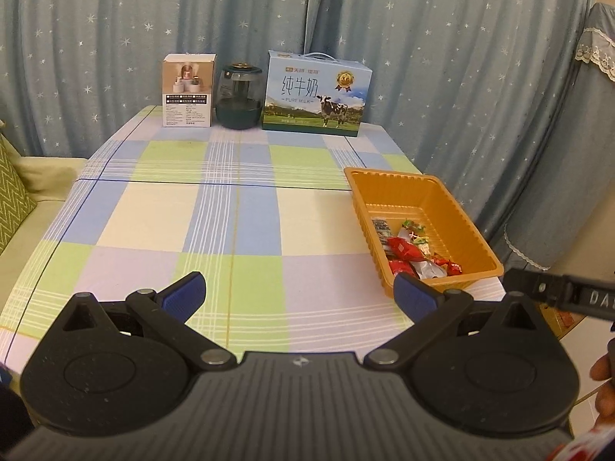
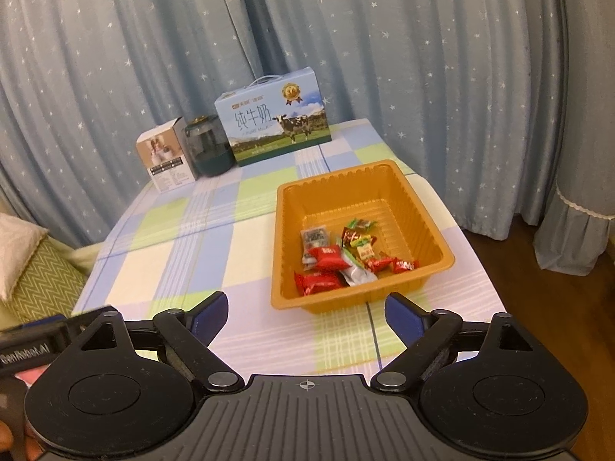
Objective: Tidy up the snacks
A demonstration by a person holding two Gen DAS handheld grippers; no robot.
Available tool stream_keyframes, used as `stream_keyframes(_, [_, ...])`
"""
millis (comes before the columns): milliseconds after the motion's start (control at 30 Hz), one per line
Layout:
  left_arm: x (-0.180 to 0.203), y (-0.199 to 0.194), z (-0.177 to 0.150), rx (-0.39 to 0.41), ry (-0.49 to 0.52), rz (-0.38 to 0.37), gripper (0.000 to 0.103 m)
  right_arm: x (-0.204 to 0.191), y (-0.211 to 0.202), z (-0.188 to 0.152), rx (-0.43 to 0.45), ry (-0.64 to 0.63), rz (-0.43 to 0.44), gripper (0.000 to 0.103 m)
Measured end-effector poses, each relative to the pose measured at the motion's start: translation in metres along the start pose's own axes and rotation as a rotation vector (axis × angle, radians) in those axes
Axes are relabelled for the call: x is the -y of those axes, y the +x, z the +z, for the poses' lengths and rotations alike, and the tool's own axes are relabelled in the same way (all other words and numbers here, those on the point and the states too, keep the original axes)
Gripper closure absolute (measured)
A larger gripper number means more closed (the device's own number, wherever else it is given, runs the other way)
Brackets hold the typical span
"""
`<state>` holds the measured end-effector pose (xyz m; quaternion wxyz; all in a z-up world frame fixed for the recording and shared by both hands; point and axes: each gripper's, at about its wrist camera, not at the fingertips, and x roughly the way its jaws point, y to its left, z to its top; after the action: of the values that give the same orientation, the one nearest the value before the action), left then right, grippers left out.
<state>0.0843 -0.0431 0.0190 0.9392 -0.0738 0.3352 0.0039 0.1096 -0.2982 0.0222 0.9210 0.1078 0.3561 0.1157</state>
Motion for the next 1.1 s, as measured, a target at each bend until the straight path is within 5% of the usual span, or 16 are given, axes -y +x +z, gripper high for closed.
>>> stream_keyframes(433, [-0.003, -0.039, -0.015, -0.021, 0.007, -0.024, 0.0, -0.026, -0.035, -0.027, -0.004, -0.026, -0.004, 0.01])
stream_keyframes(1100, [-0.003, -0.081, -0.032, -0.03, 0.023, 0.033, 0.0, -0.055, -0.071, -0.046, 0.017, -0.102, -0.016, 0.009])
